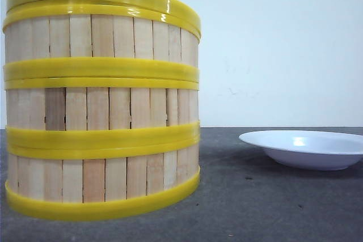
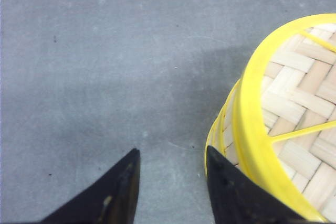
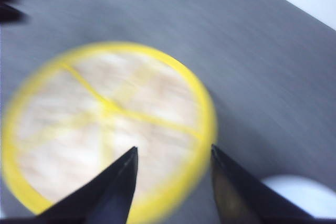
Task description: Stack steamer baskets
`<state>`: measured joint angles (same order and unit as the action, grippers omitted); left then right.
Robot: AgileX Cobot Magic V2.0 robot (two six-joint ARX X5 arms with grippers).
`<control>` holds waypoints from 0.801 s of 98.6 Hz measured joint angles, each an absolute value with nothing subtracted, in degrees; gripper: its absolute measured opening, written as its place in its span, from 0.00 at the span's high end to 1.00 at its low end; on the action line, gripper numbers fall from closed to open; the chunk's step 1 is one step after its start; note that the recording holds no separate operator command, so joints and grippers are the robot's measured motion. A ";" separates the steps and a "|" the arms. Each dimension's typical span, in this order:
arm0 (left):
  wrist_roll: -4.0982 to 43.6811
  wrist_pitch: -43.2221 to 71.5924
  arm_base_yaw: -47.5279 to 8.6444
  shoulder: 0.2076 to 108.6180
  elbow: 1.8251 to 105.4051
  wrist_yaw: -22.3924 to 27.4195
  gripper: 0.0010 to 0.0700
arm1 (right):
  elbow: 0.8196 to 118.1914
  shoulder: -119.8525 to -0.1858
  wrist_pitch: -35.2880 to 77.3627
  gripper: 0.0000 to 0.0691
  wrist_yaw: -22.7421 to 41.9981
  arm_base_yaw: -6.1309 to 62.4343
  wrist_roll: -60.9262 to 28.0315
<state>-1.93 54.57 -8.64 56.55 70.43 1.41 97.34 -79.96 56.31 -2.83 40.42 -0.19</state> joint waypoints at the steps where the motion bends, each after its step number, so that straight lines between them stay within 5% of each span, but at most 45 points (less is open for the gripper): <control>1: -1.93 54.57 -8.64 56.55 70.43 1.39 0.68 | 97.30 -79.70 56.88 0.62 -2.76 39.94 -0.19; 61: 1.06 53.04 -8.64 53.39 62.57 1.85 0.68 | 53.71 -45.21 53.23 0.61 -3.09 9.50 1.96; 79: 3.31 47.44 -8.64 47.79 52.73 2.20 0.68 | 47.66 -39.53 53.43 0.50 -5.96 3.84 1.93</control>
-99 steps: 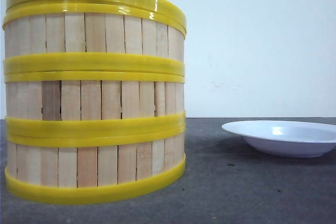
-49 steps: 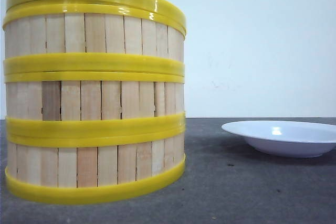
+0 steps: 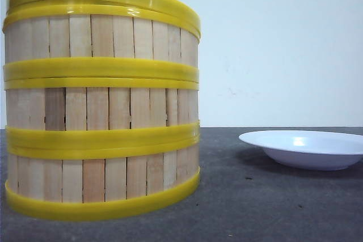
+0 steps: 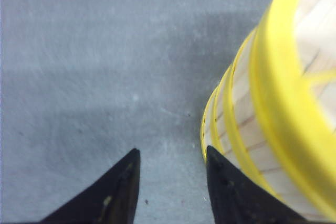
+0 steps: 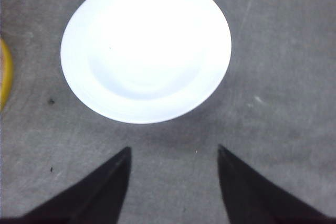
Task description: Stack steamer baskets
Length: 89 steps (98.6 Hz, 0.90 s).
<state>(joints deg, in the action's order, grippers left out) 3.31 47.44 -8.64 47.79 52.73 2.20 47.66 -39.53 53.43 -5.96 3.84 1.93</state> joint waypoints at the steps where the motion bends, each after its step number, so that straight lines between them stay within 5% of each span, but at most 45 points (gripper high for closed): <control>1: 3.40 47.18 -8.64 47.46 52.31 2.24 0.68 | 47.53 -39.44 53.43 0.49 -5.98 3.70 1.93; 39: 4.10 44.99 -8.64 44.97 49.19 2.76 0.70 | 47.29 -39.77 53.25 0.46 -6.92 3.40 1.63; 44: 4.08 45.01 -8.64 44.95 49.19 2.76 0.81 | 47.29 -39.77 53.28 0.56 -7.25 3.40 1.65; 48: 4.14 45.04 -8.64 44.95 49.19 2.76 0.89 | 47.29 -39.77 53.25 0.74 -7.60 3.40 1.61; 56: 4.14 45.06 -8.64 44.97 49.19 2.76 0.96 | 47.29 -39.77 53.23 0.91 -7.79 3.42 1.32; 89: 4.14 45.56 -8.64 44.97 49.19 2.76 0.97 | 47.29 -39.77 53.23 0.98 -7.55 3.42 1.76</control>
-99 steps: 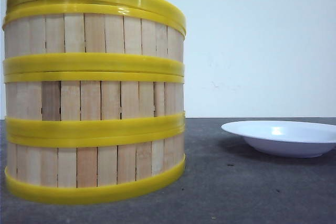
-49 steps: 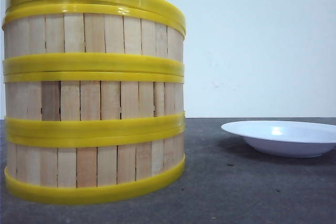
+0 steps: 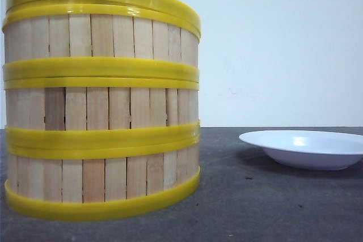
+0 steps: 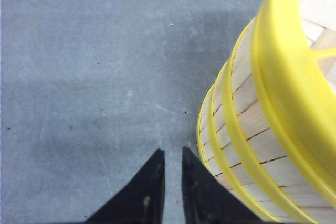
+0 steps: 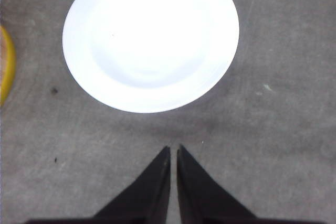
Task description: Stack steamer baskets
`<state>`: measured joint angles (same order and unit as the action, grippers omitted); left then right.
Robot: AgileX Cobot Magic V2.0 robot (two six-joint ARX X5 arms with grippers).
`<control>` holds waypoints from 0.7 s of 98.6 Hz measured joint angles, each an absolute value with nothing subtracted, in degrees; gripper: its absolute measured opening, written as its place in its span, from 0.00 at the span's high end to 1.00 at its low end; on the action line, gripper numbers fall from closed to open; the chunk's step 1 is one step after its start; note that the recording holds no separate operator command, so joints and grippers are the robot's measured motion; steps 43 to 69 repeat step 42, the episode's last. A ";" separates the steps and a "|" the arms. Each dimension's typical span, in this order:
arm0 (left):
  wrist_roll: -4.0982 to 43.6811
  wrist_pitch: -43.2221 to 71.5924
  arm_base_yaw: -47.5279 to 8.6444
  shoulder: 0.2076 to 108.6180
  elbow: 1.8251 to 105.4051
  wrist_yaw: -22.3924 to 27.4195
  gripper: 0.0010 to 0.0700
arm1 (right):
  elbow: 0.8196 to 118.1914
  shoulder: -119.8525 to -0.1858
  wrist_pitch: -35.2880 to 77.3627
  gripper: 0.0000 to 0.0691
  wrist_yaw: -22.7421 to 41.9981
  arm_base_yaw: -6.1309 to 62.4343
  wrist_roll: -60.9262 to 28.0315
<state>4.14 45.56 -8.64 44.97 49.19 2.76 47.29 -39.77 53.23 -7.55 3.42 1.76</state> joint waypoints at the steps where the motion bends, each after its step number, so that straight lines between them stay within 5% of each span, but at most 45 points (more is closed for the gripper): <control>1: 4.14 45.54 -8.64 44.97 49.19 2.76 0.97 | 47.29 -39.77 53.06 0.98 -7.53 3.42 1.76; 69: 4.01 45.12 -8.27 44.49 48.99 2.66 0.97 | 47.29 -39.77 48.27 0.98 -7.55 3.42 1.76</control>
